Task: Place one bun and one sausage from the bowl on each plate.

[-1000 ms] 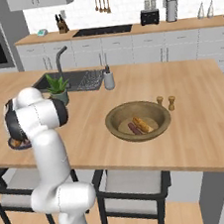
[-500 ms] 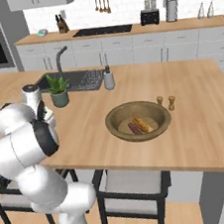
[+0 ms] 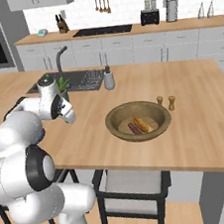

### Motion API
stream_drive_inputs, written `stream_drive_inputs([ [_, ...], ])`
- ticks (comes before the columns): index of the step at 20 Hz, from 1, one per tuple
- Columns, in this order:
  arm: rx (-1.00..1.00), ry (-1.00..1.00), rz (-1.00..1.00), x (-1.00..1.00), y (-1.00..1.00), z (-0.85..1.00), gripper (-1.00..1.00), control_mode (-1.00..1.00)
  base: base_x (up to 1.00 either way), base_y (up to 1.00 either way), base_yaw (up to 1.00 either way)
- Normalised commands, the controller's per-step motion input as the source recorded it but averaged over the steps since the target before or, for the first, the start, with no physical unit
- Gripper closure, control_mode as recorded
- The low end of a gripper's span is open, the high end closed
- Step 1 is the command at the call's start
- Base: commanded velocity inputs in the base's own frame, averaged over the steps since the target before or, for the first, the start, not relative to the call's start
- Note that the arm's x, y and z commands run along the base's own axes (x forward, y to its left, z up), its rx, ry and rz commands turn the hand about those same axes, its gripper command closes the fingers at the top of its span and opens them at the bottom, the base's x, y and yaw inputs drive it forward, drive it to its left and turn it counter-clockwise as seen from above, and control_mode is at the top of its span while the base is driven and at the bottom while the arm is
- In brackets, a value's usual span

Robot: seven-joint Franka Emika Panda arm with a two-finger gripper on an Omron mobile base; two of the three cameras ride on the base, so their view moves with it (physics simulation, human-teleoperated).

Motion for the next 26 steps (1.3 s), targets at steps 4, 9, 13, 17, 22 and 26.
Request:
stream_drive_inputs([
  [4, -0.15, 0.0, -0.18, 0.3, -0.98, 0.5, -1.0, -1.0, 0.0, 0.0, 0.0],
  [9, -0.18, 0.0, -0.18, 0.43, -0.98, 0.22, -1.0, -1.0, 0.0, 0.0, 0.0],
  [13, -0.19, 0.01, -0.18, 0.21, -1.0, 0.0, -1.0, -1.0, 0.0, 0.0, 0.0],
  [17, -0.17, 0.01, -0.16, 0.0, -1.0, -0.03, -1.0, -1.0, 0.0, 0.0, 0.0],
  [22, -0.01, 0.05, -0.02, 0.0, -0.96, 0.0, -1.0, -1.0, 0.0, 0.0, 0.0],
  [26, 0.0, 0.05, 0.04, 0.0, -0.84, 0.0, -1.0, -1.0, 0.0, 0.0, 0.0],
])
